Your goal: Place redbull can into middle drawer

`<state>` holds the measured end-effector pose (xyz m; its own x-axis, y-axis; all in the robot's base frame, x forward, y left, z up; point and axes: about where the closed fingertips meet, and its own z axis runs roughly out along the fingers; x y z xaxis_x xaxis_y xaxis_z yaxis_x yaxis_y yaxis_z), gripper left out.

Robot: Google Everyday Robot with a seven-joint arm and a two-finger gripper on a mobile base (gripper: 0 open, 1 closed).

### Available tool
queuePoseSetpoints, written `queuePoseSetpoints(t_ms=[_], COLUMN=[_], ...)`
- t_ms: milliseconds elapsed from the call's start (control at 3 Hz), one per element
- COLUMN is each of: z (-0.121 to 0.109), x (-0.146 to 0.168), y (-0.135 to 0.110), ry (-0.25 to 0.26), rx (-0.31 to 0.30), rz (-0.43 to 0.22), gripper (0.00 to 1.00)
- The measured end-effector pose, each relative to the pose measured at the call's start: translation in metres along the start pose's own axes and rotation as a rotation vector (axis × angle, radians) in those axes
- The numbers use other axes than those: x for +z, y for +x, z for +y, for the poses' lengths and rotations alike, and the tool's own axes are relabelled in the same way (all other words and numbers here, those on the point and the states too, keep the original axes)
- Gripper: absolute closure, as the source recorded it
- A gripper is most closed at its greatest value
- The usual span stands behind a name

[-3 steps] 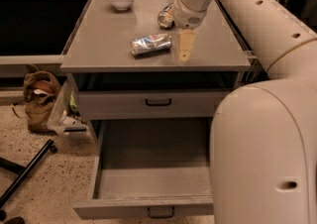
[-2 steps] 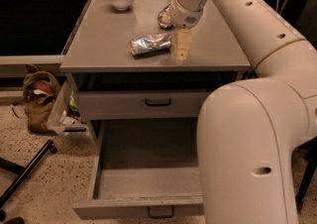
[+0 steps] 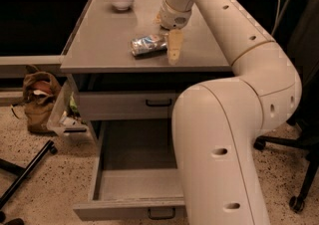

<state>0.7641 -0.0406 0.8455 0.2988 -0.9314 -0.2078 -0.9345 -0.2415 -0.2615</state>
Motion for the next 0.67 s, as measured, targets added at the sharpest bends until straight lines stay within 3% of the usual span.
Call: queuePoseSetpoints(t_ms=[333, 667], z=[-0.0005, -0.0005], x=[0.0001, 0.0001], y=[0.0000, 0.0000], ry=[0.001, 0.001], rx=[0.000, 0.000], rz=[0.000, 0.000], gripper=[0.00, 0.19])
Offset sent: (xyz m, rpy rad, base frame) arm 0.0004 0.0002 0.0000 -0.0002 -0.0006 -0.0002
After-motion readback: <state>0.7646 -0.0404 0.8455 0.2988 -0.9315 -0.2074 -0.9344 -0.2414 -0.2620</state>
